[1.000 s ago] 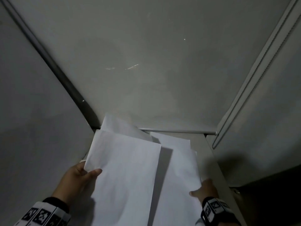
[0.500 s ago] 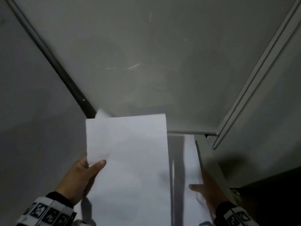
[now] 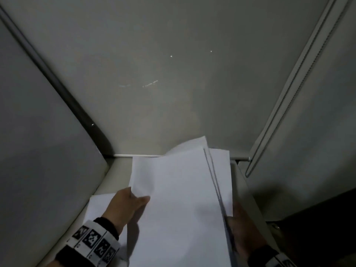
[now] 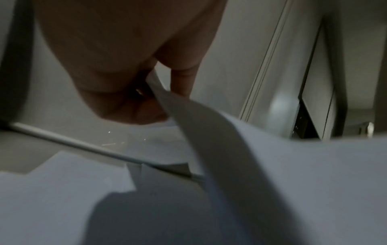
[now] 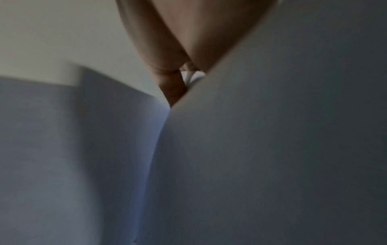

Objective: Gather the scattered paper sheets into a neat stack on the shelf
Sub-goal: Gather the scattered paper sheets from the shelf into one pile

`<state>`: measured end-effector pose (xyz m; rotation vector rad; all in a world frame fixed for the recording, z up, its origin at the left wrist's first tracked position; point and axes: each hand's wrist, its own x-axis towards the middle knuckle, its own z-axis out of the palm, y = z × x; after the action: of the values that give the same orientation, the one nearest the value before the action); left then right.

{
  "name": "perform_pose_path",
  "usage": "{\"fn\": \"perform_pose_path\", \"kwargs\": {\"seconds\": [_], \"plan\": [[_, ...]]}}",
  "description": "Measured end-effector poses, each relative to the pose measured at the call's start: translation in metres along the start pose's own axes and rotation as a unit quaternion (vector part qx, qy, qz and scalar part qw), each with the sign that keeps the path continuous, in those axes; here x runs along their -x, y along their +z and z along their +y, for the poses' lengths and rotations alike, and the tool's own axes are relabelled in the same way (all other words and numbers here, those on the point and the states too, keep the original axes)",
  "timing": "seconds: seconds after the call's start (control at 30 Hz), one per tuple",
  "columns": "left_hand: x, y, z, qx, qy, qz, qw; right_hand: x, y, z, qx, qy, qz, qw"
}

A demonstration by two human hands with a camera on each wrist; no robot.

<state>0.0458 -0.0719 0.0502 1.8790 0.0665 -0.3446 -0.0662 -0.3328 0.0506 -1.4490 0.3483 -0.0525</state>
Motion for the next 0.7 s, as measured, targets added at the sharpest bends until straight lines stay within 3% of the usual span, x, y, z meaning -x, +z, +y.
{"fn": "perform_pose_path", "kwargs": {"seconds": [0.1, 0.23, 0.4, 0.5, 0.6, 0.7], "plan": [[0.004, 0.004, -0.013, 0.062, -0.047, -0.061, 0.995, 0.005, 0.0, -0.003, 0.028, -0.059, -0.021, 0.998], [0.009, 0.007, -0.013, 0.196, -0.053, -0.125, 0.971, 0.012, 0.007, -0.008, 0.004, -0.048, -0.027, 0.999], [0.007, 0.01, -0.002, 0.136, 0.022, -0.114, 0.984, 0.011, 0.009, -0.024, -0.04, -0.013, 0.012, 0.999], [0.008, 0.01, 0.006, 0.103, 0.071, -0.078, 0.989, 0.005, 0.007, -0.04, -0.051, -0.054, -0.023, 0.997], [0.011, 0.011, 0.016, 0.129, 0.113, -0.074, 0.982, -0.008, 0.005, -0.041, 0.041, -0.122, 0.037, 0.991], [0.012, 0.01, 0.021, 0.149, 0.129, -0.071, 0.978, -0.012, 0.005, -0.039, 0.039, -0.139, 0.074, 0.987]]}}
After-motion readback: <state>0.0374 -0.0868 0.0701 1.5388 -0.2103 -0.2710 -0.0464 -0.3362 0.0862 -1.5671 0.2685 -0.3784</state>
